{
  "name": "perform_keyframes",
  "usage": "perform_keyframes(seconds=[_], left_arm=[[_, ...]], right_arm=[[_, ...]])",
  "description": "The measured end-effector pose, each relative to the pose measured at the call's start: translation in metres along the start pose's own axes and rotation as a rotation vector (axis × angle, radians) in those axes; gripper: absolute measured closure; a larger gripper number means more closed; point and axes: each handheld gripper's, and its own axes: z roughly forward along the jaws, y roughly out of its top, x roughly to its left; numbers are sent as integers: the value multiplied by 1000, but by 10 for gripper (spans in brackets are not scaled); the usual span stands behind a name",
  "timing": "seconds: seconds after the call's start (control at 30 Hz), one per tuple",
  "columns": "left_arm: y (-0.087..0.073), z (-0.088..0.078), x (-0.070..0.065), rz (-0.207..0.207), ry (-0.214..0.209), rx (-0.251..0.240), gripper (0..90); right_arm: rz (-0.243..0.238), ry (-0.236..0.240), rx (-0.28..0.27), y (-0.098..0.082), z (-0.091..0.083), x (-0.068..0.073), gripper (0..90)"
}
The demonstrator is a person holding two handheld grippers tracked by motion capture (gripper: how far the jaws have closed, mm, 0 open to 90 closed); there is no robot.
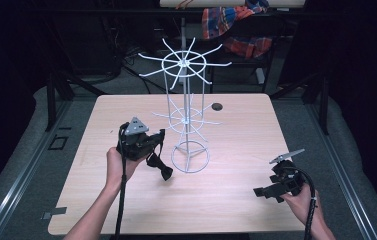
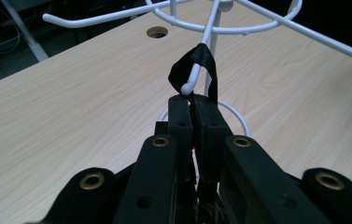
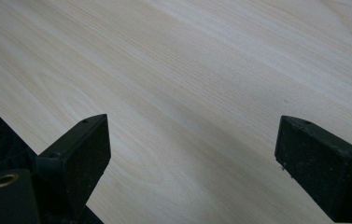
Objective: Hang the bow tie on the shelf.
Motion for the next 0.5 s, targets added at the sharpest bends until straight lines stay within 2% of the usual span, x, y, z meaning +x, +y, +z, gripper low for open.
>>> perform_keyframes(seconds=[0.2, 0.37, 0.5], left_arm=[[-2, 2, 0, -17, -13, -17, 865], [-3, 3, 0, -15, -19, -34, 849], [-4, 3, 0, -16, -25, -26, 832]], right_arm=[[0, 2, 4, 0, 0, 0, 100], [0, 1, 1, 0, 0, 0, 100], [-2, -3, 5, 0, 0, -1, 100]])
